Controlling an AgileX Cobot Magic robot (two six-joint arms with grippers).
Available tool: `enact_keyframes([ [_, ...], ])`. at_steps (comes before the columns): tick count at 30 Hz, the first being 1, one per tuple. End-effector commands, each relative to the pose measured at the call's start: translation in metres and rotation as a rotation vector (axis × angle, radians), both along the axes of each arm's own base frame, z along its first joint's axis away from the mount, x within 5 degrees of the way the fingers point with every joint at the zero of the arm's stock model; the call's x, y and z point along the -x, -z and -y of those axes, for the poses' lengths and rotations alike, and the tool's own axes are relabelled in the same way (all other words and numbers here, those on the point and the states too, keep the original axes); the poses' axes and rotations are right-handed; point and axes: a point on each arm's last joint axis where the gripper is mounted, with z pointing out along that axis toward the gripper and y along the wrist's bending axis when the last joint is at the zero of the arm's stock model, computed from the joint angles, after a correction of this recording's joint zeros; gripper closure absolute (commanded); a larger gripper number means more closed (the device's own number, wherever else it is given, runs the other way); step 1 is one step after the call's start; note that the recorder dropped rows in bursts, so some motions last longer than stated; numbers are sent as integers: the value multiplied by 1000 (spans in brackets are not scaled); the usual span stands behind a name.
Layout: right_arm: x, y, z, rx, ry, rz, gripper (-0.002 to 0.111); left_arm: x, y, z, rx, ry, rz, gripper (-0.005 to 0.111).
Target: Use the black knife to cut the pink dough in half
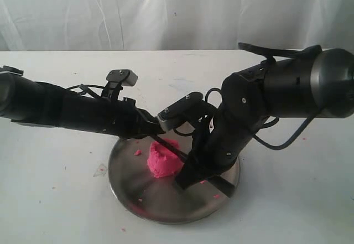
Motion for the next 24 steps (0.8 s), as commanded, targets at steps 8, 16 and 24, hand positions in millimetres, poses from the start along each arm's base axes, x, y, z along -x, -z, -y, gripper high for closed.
enact_keyframes([
  [8, -2, 13, -3, 22, -10, -15, 103, -1, -7, 1, 0, -19, 21, 107],
  [16, -2, 13, -3, 23, -11, -17, 103, 6, -35, -6, -108, 2, 97, 107],
  [24, -2, 13, -2, 25, -11, -19, 103, 14, -26, -10, -205, 54, 9, 107],
])
